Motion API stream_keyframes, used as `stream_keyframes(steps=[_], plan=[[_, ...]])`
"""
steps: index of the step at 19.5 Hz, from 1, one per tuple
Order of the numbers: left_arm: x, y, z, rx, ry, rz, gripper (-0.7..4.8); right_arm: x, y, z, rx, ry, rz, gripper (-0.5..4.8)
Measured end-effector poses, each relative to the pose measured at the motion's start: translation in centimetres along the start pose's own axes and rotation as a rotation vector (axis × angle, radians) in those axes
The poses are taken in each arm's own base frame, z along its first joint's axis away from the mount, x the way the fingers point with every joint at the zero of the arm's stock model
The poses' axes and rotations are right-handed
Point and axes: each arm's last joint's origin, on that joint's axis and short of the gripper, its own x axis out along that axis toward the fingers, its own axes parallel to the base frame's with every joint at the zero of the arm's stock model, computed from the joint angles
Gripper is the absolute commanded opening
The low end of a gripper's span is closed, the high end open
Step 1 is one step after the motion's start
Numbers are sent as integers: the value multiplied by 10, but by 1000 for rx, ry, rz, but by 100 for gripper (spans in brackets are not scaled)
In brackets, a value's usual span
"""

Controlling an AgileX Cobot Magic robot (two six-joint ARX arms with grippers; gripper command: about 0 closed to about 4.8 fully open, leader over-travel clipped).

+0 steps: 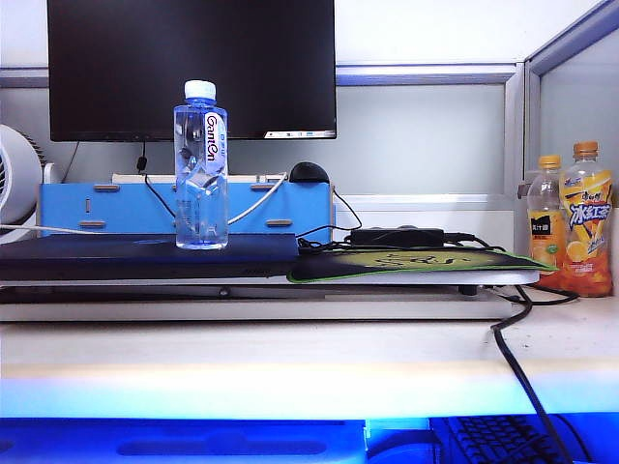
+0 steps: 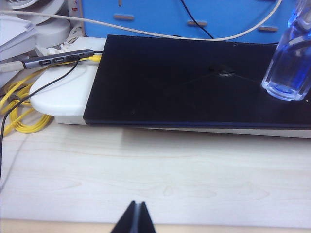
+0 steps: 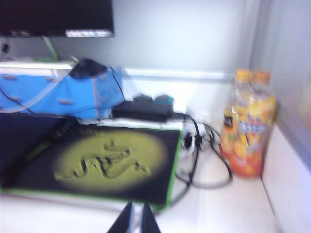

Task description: Pick up the mineral water bottle and place it on the laptop.

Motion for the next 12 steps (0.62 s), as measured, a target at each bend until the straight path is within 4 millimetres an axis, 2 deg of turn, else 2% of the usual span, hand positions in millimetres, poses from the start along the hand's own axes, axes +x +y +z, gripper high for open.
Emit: stream_keyframes(steps=[2,5,8,10,12], plan=[[0,0,0,0,0,0,-2,3,-2,-25,8,81,-12,35],[0,0,0,0,0,0,-2,2,-2,-52,15,146,-10,31],[0,0,0,0,0,0,-2,-3,-4,-52,14,144,-49,31],[0,0,0,0,0,0,-2,-5,-6,-62,25,242,-79,32],[0,0,0,0,-1,0,-2,-5,-7,-62,29,242,-78,32]])
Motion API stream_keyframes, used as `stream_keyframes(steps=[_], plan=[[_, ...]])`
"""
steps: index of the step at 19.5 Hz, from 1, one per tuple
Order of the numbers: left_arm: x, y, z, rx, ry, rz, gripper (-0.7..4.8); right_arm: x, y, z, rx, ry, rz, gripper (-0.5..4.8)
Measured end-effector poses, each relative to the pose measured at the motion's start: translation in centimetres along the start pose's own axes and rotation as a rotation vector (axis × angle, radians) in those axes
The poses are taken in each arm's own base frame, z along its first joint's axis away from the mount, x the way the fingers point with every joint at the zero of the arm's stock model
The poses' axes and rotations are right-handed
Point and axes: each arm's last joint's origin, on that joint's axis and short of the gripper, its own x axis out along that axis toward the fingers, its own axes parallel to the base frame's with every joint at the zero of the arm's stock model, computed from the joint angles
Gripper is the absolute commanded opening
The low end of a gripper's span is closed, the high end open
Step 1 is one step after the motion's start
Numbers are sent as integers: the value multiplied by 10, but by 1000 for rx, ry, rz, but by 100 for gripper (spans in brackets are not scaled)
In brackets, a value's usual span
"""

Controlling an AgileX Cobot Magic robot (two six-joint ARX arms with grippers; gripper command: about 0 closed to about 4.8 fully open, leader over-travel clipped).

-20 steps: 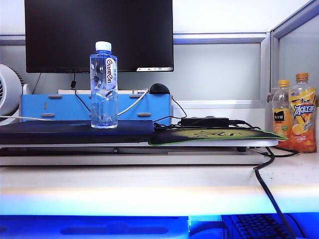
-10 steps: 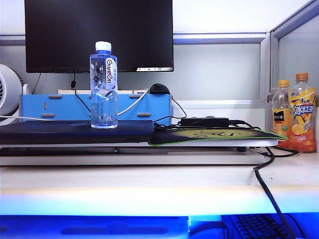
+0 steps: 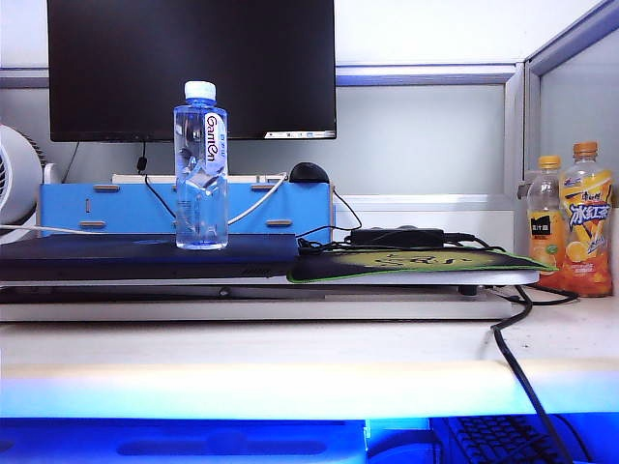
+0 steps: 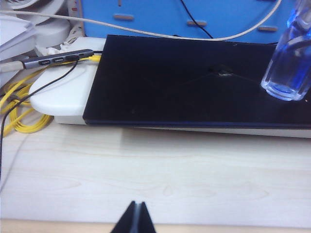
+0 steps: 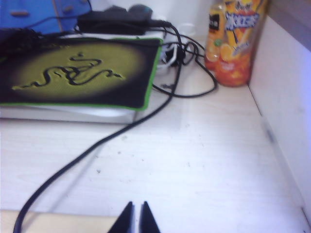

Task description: Pick up the mineral water bottle and place it on the laptop.

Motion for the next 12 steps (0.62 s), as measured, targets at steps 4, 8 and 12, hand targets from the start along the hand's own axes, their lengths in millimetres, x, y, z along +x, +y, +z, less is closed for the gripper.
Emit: stream_keyframes(steps=[4,8,12], plan=[[0,0,0,0,0,0,-2,0,-1,0,2,0,-4,32],[0,0,0,0,1,0,-2,0,-1,0,1,0,-4,32],[0,0,0,0,0,0,-2,0,-1,0,1,-1,-4,32]])
